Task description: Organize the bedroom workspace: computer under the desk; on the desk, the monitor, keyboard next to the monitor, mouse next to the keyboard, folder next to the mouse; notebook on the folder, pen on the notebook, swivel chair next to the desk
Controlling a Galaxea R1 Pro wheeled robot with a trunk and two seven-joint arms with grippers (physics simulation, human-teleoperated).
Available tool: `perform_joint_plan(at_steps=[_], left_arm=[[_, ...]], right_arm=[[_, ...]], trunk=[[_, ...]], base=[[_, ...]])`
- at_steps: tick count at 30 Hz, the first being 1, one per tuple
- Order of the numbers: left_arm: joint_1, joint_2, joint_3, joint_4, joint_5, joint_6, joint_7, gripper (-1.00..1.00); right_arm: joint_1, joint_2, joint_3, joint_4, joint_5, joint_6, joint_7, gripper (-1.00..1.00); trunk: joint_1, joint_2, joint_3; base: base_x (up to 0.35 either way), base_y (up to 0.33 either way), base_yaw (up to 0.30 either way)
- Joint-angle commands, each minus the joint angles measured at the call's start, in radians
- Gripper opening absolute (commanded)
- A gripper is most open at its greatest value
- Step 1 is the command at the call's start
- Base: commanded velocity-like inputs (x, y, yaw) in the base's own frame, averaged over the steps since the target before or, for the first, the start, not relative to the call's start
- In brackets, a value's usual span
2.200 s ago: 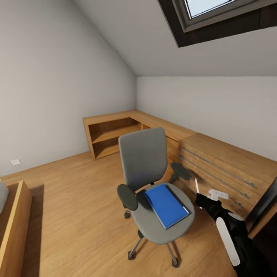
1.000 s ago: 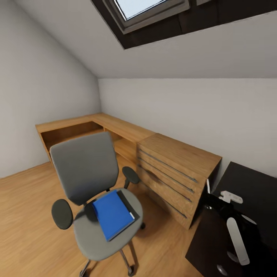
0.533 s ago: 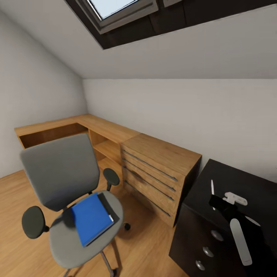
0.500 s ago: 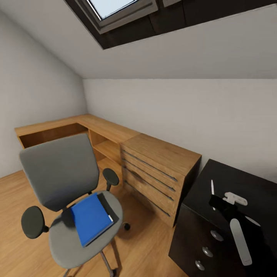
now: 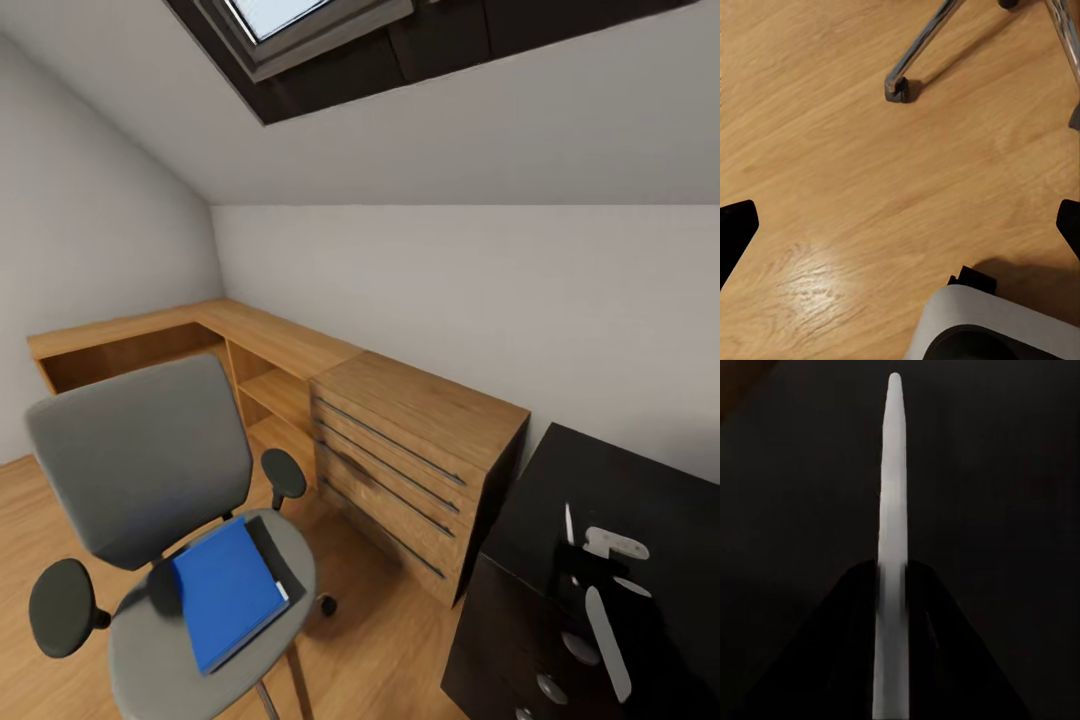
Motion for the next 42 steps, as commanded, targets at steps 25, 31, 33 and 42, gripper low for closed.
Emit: perform_joint_plan(at_steps=[25,31,33,42], left_arm=[[0.0,0.001,-0.006,-0.006,0.007,-0.004,0.007,1.0],[0.0,0.0,-0.006,-0.007,0.007,-0.004,0.007,1.0],[0.0,0.0,-0.006,-0.006,0.007,-0.004,0.007,1.0],[0.0,0.0,-0.006,-0.006,0.007,-0.004,0.007,1.0]], right_arm=[[-0.121,-0.017,-0.002,0.296,0.104,-0.107,-0.019,1.0],[-0.121,-0.017,-0.004,0.293,0.104,-0.108,-0.017,1.0],[-0.121,-0.017,-0.004,0.292,0.104,-0.109,-0.016,1.0],[-0.12,-0.011,-0.003,0.203,0.1,-0.105,-0.013,1.0]], trunk=[[-0.015,0.027,0.012],[-0.038,0.069,0.031],[-0.046,0.083,0.037],[-0.08,0.146,0.065]], base=[[0.001,0.0,0.0],[0.0,0.0,0.0],[0.0,0.0,0.0],[0.0,0.0,0.0]])
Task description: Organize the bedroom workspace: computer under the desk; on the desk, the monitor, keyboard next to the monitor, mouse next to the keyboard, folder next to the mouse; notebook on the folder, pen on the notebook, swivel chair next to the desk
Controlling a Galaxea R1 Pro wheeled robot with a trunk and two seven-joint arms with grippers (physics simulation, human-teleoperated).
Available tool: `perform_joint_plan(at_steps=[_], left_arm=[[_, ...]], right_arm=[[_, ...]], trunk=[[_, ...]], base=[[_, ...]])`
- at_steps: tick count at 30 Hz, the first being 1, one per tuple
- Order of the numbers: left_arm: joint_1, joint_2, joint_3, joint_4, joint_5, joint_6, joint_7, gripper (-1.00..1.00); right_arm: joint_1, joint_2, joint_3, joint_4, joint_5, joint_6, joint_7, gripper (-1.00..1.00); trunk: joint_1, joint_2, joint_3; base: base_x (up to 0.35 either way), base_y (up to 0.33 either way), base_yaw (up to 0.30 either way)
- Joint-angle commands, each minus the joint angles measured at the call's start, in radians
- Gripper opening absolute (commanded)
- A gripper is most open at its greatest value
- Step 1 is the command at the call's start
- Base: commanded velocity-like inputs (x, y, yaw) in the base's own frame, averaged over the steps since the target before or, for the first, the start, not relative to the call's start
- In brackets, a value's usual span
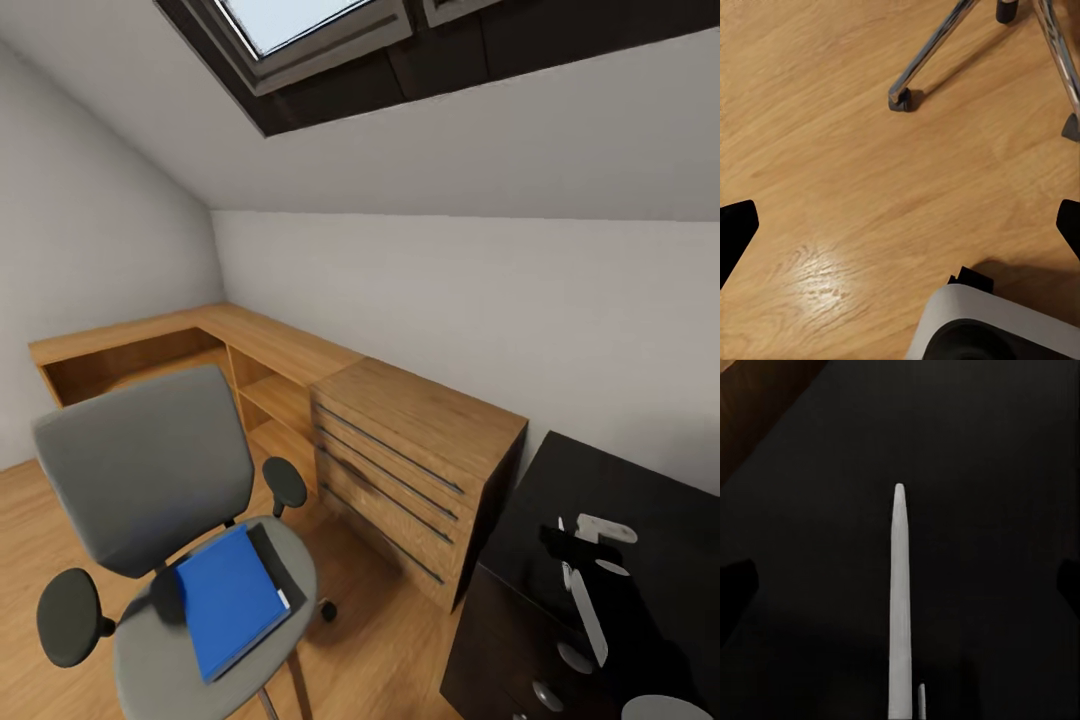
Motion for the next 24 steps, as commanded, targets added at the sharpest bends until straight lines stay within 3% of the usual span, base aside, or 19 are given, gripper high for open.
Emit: perform_joint_plan(at_steps=[1,6,9,12,16,17,18,20,21,23,24], left_arm=[[0.0,0.001,-0.006,-0.001,0.008,-0.003,0.006,1.0],[0.0,0.002,-0.006,-0.001,0.008,-0.003,0.006,1.0],[0.0,0.002,-0.006,-0.001,0.008,-0.003,0.006,1.0],[0.0,0.002,-0.005,-0.001,0.008,-0.003,0.007,1.0],[0.0,0.003,-0.004,-0.002,0.008,-0.003,0.009,1.0],[0.0,0.003,-0.004,-0.002,0.008,-0.003,0.009,1.0],[0.0,0.003,-0.004,-0.001,0.008,-0.003,0.009,1.0],[0.0,0.003,-0.004,-0.001,0.008,-0.003,0.01,1.0],[0.0,0.003,-0.004,-0.001,0.009,-0.003,0.01,1.0],[0.0,0.003,-0.004,-0.001,0.009,-0.003,0.01,1.0],[0.0,0.003,-0.004,-0.001,0.009,-0.003,0.01,1.0]], right_arm=[[0.001,0.001,0.001,-0.014,-0.002,0.007,-0.003,1.0],[0.002,0.003,0.001,-0.04,-0.004,0.01,-0.003,1.0],[0.007,0.017,0.001,-0.117,-0.007,0.015,-0.003,1.0],[0.012,0.063,0.001,-0.179,-0.005,0.03,-0.004,1.0],[0.029,0.156,0.003,-0.212,0.006,0.039,-0.01,1.0],[0.032,0.164,0.003,-0.213,0.008,0.039,-0.011,1.0],[0.042,0.19,0.01,-0.214,0.021,0.04,-0.012,1.0],[0.048,0.208,0.019,-0.214,0.032,0.04,-0.012,1.0],[0.058,0.228,0.073,-0.194,0.049,0.038,-0.011,1.0],[0.06,0.229,0.101,-0.18,0.05,0.036,-0.012,1.0],[0.061,0.231,0.133,-0.165,0.051,0.035,-0.013,1.0]], trunk=[[-0.004,0.007,0.002],[-0.023,0.042,0.018],[-0.035,0.063,0.027],[-0.035,0.063,0.027],[-0.035,0.063,0.027],[-0.035,0.063,0.027],[-0.035,0.063,0.027],[-0.035,0.063,0.027],[-0.035,0.063,0.027],[-0.035,0.063,0.026],[-0.035,0.063,0.026]], base=[[0.0,0.0,0.0],[0.0,0.0,0.0],[0.0,0.0,0.0],[0.0,0.0,0.0],[0.0,0.0,0.119],[0.0,0.0,0.211],[0.0,0.0,0.245],[0.0,0.0,0.255],[0.0,0.0,0.265],[0.0,0.0,0.266],[0.0,0.0,0.266]])
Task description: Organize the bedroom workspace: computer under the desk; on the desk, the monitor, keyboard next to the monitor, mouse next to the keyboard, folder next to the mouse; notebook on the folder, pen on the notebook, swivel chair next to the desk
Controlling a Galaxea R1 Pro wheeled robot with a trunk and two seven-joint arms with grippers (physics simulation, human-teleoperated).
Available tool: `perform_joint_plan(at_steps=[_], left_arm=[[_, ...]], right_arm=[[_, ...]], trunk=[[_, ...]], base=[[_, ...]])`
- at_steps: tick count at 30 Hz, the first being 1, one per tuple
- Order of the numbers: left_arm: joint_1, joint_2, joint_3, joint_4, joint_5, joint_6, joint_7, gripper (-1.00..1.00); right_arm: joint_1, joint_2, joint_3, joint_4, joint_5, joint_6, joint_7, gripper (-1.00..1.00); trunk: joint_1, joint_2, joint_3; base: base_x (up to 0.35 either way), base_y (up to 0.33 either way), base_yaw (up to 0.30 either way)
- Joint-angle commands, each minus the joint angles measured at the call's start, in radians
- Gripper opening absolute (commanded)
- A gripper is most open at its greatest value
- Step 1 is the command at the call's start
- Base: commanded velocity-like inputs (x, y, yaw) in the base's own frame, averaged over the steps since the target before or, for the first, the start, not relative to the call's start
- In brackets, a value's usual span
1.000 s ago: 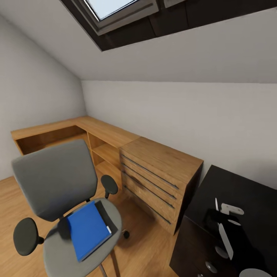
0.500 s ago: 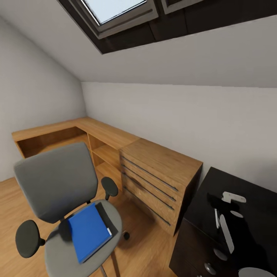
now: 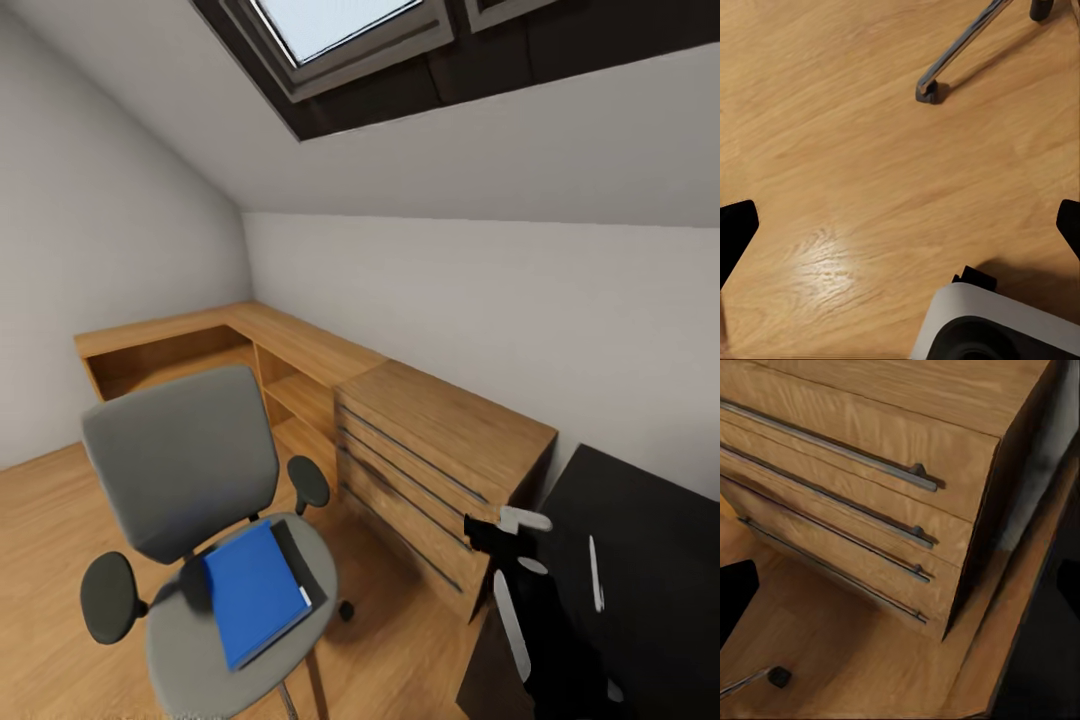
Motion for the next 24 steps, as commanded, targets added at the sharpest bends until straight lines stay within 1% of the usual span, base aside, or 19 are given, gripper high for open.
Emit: perform_joint_plan(at_steps=[1,2,3,6,8,14,20,24], left_arm=[[0.0,0.001,-0.006,-0.001,0.008,-0.003,0.006,1.0],[0.0,0.001,-0.006,-0.001,0.008,-0.003,0.006,1.0],[0.0,0.001,-0.006,-0.002,0.007,-0.003,0.006,1.0],[0.0,0.001,-0.006,-0.001,0.007,-0.003,0.006,1.0],[0.0,0.001,-0.006,-0.002,0.007,-0.003,0.006,1.0],[0.0,0.004,-0.004,-0.002,0.009,-0.003,0.006,1.0],[0.0,0.005,-0.004,-0.003,0.01,-0.003,0.005,1.0],[0.0,0.005,-0.004,-0.003,0.011,-0.002,0.005,1.0]], right_arm=[[0.0,0.001,0.017,0.006,0.005,0.006,-0.001,1.0],[0.002,0.002,0.079,0.034,0.006,0.005,-0.001,1.0],[0.002,0.002,0.103,0.043,0.006,0.005,-0.001,1.0],[0.004,0.002,0.132,0.055,0.003,0.005,0.002,1.0],[0.007,0.002,0.141,0.06,0.002,0.005,0.005,1.0],[0.009,0.003,0.148,0.06,-0.002,0.006,0.005,1.0],[0.009,0.004,0.152,0.059,-0.003,0.006,0.005,1.0],[0.009,0.005,0.152,0.059,-0.002,0.005,0.002,1.0]], trunk=[[0.0,-0.001,-0.001],[0.0,-0.001,-0.002],[0.0,-0.001,-0.003],[0.0,-0.001,-0.004],[0.0,-0.001,-0.004],[0.0,-0.001,-0.004],[0.0,-0.001,-0.004],[0.0,-0.001,-0.004]], base=[[0.0,0.0,0.265],[0.0,0.0,0.163],[0.0,0.0,0.104],[0.0,0.0,0.057],[0.0,0.0,0.021],[-0.03,0.026,0.005],[-0.228,0.198,0.0],[-0.269,0.208,0.242]])
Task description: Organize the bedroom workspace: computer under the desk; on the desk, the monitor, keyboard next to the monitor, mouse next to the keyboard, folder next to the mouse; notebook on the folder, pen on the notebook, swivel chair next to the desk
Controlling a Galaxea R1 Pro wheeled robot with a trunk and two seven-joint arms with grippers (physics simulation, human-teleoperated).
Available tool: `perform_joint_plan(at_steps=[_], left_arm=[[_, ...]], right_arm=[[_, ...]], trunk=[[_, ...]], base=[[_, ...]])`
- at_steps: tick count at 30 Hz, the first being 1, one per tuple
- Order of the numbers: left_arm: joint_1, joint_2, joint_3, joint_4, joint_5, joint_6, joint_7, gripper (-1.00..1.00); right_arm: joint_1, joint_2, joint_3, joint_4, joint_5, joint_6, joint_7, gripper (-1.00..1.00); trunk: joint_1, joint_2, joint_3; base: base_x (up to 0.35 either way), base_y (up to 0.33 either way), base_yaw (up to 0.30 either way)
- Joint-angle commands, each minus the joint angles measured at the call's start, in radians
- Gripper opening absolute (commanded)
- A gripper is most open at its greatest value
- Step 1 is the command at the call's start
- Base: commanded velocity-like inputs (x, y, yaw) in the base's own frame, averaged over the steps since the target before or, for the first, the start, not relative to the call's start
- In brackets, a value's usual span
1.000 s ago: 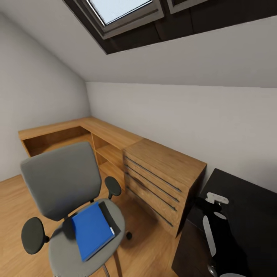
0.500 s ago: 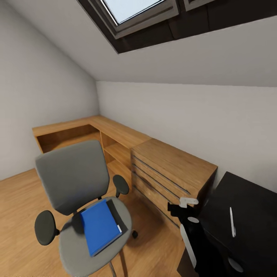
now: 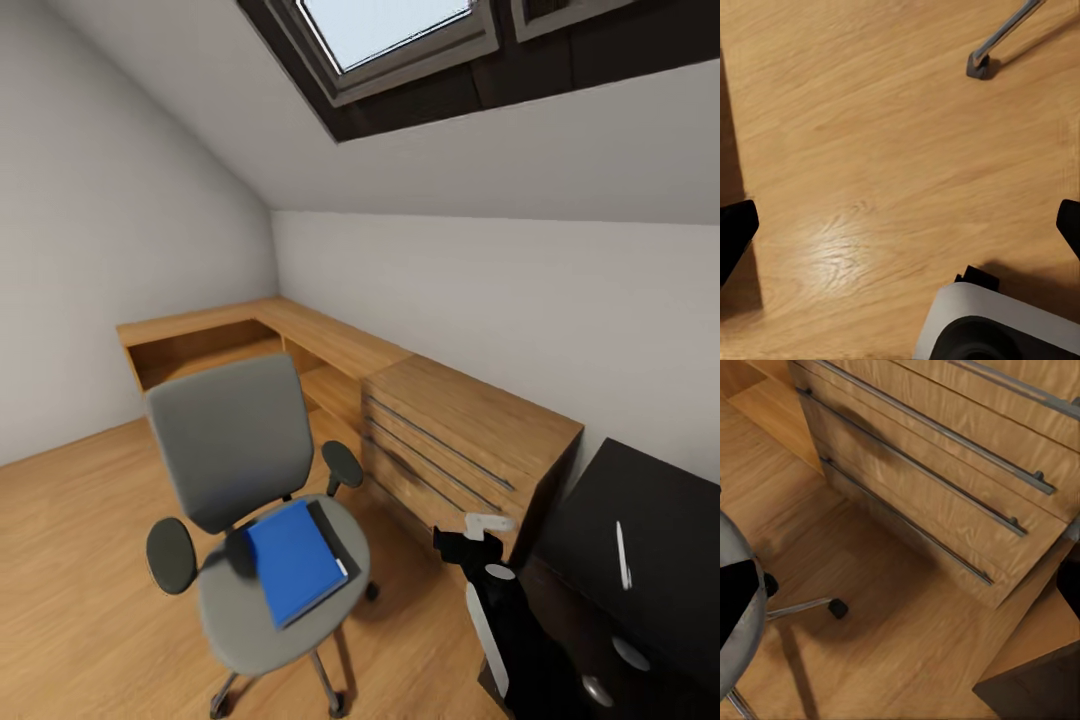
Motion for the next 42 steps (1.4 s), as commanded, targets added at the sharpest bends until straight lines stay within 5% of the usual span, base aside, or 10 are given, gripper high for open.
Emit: perform_joint_plan(at_steps=[1,17,25,42], left_arm=[[0.0,0.001,-0.006,-0.001,0.008,-0.003,0.006,1.0],[0.0,0.0,-0.006,-0.001,0.007,-0.003,0.007,1.0],[0.0,0.0,-0.006,0.0,0.006,-0.005,0.008,1.0],[0.0,0.003,-0.006,0.001,0.006,0.003,0.0,1.0]], right_arm=[[0.0,0.001,-0.002,-0.002,0.004,0.006,-0.001,1.0],[0.0,0.001,0.002,0.014,0.006,0.005,0.002,1.0],[0.0,-0.001,0.053,0.026,0.008,0.001,0.0,1.0],[0.0,-0.001,0.073,0.028,0.009,-0.005,0.001,1.0]], trunk=[[0.0,-0.001,-0.001],[0.0,-0.001,-0.006],[0.0,-0.001,-0.012],[0.0,-0.001,-0.019]], base=[[-0.27,0.206,0.261],[-0.064,0.047,0.273],[0.011,0.001,0.263],[0.266,0.0,0.125]])
